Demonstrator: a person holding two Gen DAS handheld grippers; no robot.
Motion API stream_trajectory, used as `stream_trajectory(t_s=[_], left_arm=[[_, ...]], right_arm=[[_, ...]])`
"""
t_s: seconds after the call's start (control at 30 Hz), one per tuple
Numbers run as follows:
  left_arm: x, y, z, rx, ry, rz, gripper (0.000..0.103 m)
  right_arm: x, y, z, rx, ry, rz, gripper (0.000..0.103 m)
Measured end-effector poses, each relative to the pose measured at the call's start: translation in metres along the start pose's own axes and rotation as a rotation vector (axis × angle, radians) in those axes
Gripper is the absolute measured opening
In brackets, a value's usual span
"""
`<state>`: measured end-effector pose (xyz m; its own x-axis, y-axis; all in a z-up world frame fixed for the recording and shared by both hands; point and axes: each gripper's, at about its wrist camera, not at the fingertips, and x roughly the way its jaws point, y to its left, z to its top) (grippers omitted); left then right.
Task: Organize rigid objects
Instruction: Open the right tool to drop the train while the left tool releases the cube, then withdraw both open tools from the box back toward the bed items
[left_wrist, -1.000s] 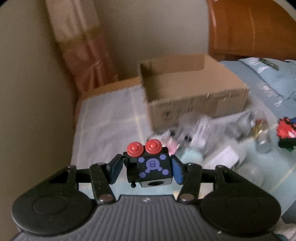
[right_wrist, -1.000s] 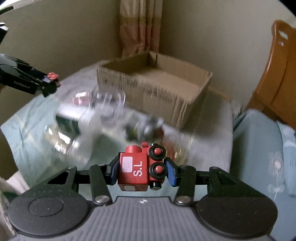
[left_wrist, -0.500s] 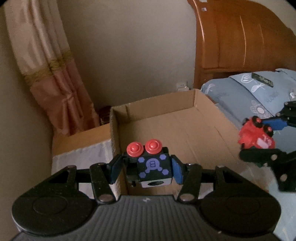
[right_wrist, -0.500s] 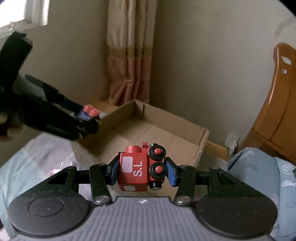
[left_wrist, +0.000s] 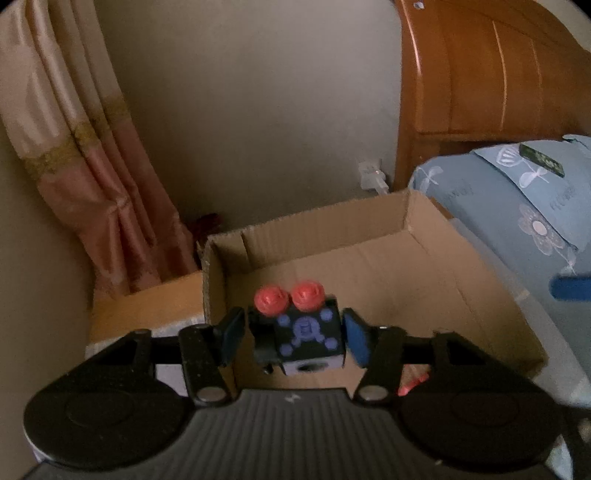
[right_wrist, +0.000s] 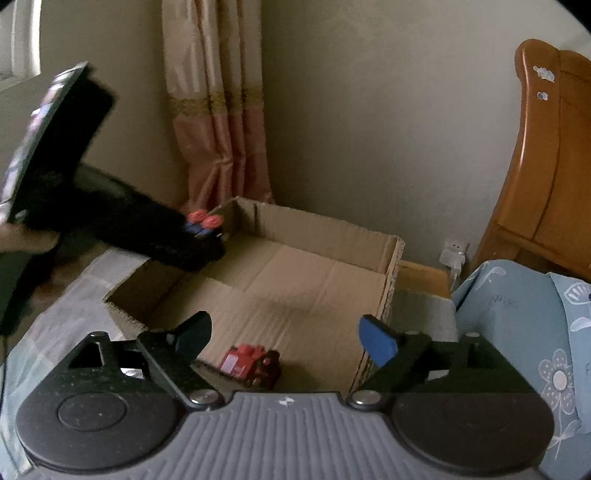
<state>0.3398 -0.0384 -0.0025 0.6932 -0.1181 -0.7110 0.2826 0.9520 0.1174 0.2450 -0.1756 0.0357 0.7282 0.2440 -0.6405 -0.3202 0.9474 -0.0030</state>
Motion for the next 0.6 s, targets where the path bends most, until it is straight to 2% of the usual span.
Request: stream_trajectory(t_s=[0.03, 0.07, 0.13, 0.2, 0.43, 0.6], left_arm=[[0.0, 0.0, 0.0, 0.0, -0.012, 0.021, 0.095], [-0.001, 0.0, 0.0, -0.002, -0.027, 0.056, 0.101], [-0.009, 0.0, -0.003, 0.006, -0.071, 0.053, 0.101], [-0.014, 0.003, -0.005, 0.0, -0.071, 0.023, 0.102], [-0.039, 0.004, -0.027, 0.006, -0.091, 0.03, 0.102], [-0.061, -0.003, -0.057, 0.015, -0.105, 0.029, 0.102]], right_arm=[[-0.003, 0.002, -0.002, -0.002, 0.001, 0.006, 0.095], [-0.006, 0.003, -0.004, -0.001, -0.003, 0.009, 0.097], [-0.013, 0.005, -0.007, -0.004, -0.02, 0.016, 0.103], [-0.021, 0.008, -0.01, -0.009, -0.034, 0.021, 0.103], [-0.04, 0.017, -0.027, -0.037, -0.031, 0.025, 0.103], [-0.047, 0.022, -0.051, -0.039, -0.017, 0.001, 0.103]])
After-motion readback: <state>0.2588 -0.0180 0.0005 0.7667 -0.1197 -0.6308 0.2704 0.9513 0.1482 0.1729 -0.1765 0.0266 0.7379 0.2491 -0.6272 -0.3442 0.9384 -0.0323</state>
